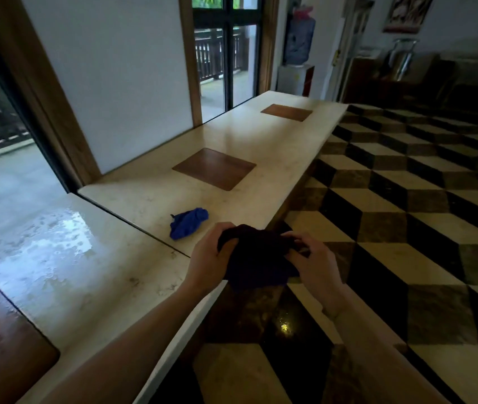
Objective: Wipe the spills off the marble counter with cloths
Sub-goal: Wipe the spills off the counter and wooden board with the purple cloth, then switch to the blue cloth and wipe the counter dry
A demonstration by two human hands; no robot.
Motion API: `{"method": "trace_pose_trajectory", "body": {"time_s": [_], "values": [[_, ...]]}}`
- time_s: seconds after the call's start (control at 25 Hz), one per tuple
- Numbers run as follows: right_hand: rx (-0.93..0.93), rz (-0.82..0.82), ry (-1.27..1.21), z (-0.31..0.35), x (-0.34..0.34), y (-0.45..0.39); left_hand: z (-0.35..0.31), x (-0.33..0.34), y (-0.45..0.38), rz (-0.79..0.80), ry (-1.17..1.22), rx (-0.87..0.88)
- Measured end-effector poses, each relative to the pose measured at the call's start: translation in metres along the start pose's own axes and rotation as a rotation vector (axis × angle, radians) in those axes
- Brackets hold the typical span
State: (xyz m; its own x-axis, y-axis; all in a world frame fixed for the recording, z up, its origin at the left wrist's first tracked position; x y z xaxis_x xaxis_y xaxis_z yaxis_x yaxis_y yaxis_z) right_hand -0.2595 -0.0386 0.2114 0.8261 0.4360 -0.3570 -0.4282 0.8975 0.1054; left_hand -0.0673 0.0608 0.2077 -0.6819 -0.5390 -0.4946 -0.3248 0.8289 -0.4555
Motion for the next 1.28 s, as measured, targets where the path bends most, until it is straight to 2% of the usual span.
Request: {"method": "trace_pose_trajectory", "body": {"time_s": [0.2, 0.48, 0.64, 0.88, 1.12, 1.28], "values": [[0.012, 0.122, 0.047, -0.015, 0.034, -0.057, 0.044, -0.004, -0.015, -0.034, -0.046, -0.109], [0.102, 0.279, 0.121, -0.048, 0.110, -0.128, 0.144, -0.009, -0.015, -0.098, -0.064, -0.277], [0.259, 0.329, 0.111, -0.076, 0.147, -0.168, 0.201, 0.002, -0.037, 0.010, -0.079, -0.356], [0.328, 0.303, 0.226, -0.098, 0.178, -0.247, 0.276, 0.019, -0.084, 0.149, -0.130, -0.457], [0.420, 0.241, 0.271, -0.116, 0.173, -0.308, 0.313, 0.051, -0.137, 0.264, -0.140, -0.461], [0.431, 0.279, 0.356, -0.128, 0.187, -0.343, 0.339, 0.055, -0.144, 0.266, -0.164, -0.555]]}}
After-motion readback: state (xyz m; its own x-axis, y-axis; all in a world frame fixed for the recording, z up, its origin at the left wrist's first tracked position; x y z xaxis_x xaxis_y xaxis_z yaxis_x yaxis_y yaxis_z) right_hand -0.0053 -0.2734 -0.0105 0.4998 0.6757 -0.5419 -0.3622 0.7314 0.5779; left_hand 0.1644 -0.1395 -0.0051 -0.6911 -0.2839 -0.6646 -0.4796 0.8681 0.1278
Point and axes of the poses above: each hand's wrist, its own y-axis away from the middle knuckle, its own x-axis out of the palm, z = x × y, the point moved 8 cm from there along -y, towards the middle knuckle, and after that the axes turned 13 degrees about x, right-handed, at the moved point
